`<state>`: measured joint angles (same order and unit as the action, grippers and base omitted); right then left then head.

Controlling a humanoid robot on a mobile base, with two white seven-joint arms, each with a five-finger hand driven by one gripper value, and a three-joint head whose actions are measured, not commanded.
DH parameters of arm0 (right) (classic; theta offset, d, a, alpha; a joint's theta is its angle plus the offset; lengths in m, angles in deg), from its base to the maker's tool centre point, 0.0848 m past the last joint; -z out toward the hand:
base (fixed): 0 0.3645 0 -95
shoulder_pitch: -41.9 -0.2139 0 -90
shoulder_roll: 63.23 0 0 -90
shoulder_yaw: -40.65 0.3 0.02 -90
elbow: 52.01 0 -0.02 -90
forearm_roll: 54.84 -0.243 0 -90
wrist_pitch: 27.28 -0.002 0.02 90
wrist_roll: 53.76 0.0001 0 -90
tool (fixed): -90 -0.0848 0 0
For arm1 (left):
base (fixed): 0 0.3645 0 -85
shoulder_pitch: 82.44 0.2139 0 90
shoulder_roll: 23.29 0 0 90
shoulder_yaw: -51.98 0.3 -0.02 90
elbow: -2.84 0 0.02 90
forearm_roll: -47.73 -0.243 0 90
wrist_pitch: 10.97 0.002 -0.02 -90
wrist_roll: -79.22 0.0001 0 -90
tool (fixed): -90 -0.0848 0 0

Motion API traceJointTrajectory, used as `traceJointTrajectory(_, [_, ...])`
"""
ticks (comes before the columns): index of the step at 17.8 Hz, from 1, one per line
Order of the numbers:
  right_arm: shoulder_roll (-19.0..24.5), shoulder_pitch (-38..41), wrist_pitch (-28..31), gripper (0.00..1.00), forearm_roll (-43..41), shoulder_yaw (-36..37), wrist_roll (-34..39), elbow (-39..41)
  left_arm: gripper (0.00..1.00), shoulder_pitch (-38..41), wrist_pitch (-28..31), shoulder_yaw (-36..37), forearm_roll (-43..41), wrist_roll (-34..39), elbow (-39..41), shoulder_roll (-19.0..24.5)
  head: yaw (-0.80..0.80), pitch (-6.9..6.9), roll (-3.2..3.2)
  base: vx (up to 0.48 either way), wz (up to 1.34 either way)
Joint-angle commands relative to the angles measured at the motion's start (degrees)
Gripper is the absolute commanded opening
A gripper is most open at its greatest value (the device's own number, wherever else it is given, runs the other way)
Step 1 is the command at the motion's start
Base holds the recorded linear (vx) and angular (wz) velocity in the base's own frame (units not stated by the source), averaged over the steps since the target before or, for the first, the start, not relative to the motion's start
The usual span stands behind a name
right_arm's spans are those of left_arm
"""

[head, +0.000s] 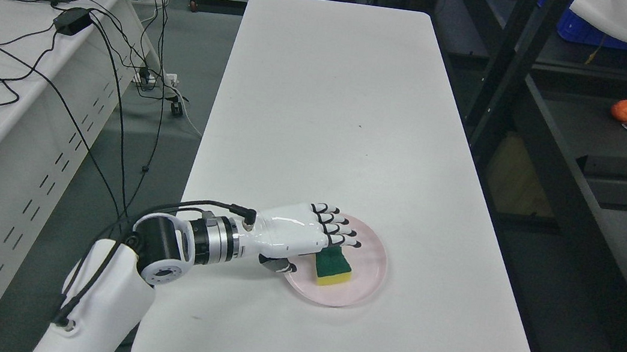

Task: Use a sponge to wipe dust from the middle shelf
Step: 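Close the left hand fingers around the green-and-yellow sponge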

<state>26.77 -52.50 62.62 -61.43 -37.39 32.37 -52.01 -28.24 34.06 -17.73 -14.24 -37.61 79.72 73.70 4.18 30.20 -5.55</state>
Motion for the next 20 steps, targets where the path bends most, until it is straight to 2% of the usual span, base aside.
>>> traceJointTrajectory(1, [-1.0, 0.0, 4.14, 1.0, 0.0, 0.0, -0.26, 1.0, 0.94, 0.98, -0.03, 4.32, -0.17, -0.15, 2.66, 0.3, 0.0, 0.0, 0.0, 0.0, 0.0])
traceJointTrajectory(9, [-1.0, 0.0, 4.14, 1.0, 0.0, 0.0, -0.26, 1.0, 0.94, 1.69, -0.03, -1.83, -1.49, -0.77, 2.31, 3.29, 0.0, 0.0, 0.0, 0.0, 0.0])
traceJointTrajectory(17, [-1.0, 0.0, 4.14, 1.0, 0.0, 0.0, -0.26, 1.0, 0.94, 3.62, -0.03, 2.38, -1.4, -1.82, 6.09, 2.94, 0.0, 0.0, 0.0, 0.0, 0.0])
traceJointTrajectory(20, [-1.0, 0.0, 4.14, 1.0, 0.0, 0.0, -0.26, 1.0, 0.94, 1.27, -0.03, 0.63, -1.75, -1.82, 5.13, 2.33, 0.0, 0.0, 0.0, 0.0, 0.0])
